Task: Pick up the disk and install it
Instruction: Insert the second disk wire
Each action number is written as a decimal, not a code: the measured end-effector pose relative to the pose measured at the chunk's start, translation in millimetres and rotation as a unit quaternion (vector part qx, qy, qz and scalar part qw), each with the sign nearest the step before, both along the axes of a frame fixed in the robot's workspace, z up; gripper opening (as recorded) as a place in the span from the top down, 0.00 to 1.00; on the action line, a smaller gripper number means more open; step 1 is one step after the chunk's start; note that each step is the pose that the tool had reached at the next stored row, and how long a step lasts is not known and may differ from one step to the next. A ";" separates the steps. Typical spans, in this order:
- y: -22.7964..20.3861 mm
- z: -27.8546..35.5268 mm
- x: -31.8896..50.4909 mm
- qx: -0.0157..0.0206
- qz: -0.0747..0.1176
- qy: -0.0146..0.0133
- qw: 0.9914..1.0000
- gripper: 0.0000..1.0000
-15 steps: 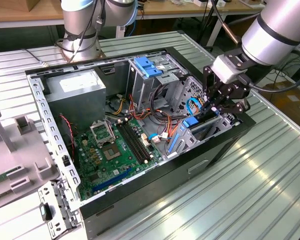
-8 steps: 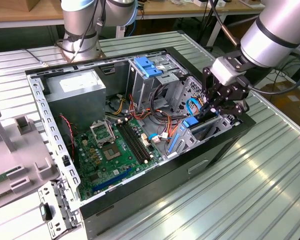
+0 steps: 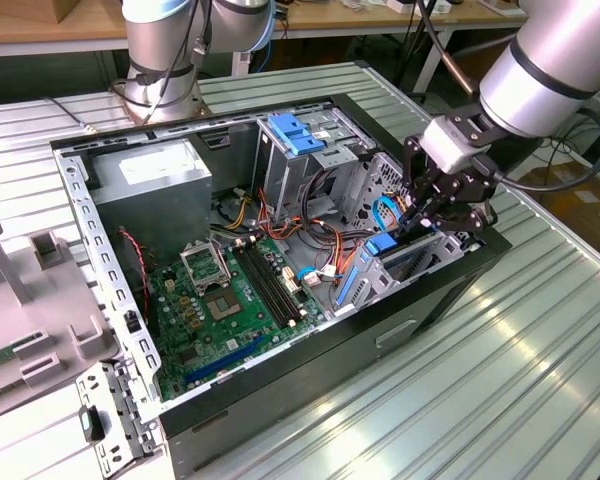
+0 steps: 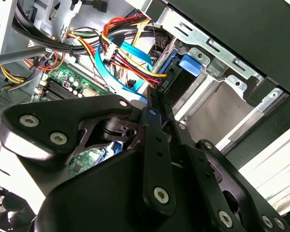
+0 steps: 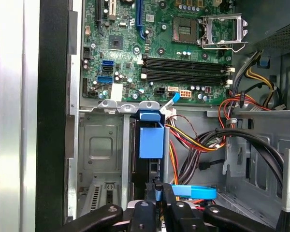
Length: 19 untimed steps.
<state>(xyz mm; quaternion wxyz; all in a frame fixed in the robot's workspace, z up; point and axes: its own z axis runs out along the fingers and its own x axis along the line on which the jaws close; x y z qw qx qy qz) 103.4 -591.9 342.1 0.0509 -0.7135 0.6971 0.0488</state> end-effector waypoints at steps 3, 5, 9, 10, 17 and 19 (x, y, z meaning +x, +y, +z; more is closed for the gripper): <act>0.0 0.3 0.0 0.000 0.000 0.000 1.000 0.70; 0.0 4.6 0.0 0.000 0.000 0.000 1.000 0.70; -0.1 14.9 0.0 0.002 0.000 0.000 1.000 0.70; -0.1 16.6 0.0 0.003 0.000 0.000 1.000 0.70; 2.8 16.1 -0.1 0.012 0.000 0.001 1.000 0.85; 2.8 13.6 0.0 0.013 0.000 0.002 1.000 0.89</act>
